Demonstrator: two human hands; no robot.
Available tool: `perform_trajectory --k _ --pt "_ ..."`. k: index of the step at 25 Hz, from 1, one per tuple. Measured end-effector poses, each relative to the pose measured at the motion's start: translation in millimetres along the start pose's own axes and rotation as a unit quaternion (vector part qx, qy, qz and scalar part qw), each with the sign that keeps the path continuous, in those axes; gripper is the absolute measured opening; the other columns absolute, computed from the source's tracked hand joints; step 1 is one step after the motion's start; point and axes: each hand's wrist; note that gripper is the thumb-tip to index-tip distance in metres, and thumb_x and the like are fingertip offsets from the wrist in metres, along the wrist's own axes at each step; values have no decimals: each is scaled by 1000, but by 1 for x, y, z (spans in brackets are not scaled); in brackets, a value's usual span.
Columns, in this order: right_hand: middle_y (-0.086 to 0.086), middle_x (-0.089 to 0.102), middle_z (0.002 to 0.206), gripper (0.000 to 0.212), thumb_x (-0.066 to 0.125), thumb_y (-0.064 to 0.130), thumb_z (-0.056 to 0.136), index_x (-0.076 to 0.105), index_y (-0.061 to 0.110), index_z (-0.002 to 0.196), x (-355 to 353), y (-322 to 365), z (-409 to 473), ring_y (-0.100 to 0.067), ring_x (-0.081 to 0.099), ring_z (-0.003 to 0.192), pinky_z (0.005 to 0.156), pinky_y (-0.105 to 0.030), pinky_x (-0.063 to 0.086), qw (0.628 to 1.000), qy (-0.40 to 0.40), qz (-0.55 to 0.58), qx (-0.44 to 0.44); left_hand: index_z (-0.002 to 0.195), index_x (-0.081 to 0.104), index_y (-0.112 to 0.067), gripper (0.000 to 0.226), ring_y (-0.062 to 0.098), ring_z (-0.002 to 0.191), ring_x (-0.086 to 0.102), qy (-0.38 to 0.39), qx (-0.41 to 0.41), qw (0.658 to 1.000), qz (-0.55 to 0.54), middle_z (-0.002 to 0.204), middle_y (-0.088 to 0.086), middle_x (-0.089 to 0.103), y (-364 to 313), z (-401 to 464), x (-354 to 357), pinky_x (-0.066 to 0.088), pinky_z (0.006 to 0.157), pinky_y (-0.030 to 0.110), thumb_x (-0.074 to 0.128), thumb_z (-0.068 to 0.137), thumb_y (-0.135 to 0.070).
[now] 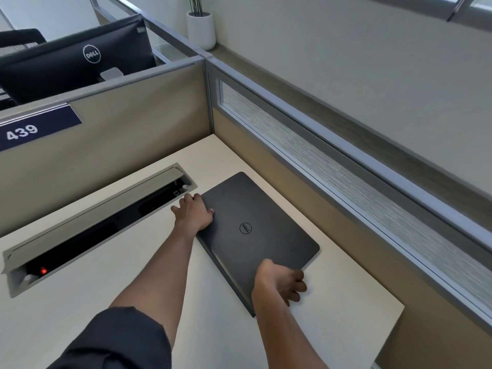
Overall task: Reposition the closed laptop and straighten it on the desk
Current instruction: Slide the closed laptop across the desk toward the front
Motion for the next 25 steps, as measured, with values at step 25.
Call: perform_trajectory --k 25 --pt "-10 67 104 18 61 17 74 66 18 91 15 -12 -65 -32 53 100 92 -53 53 956 130 -42 -260 112 56 0 58 37 115 50 -144 -402 835 -347 119 15 51 161 -204 35 43 92 52 71 66 -32"
Point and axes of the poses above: each hand's wrist, its own z-axis towards the middle knuckle, its own x-axis out of the palm, y = z × x
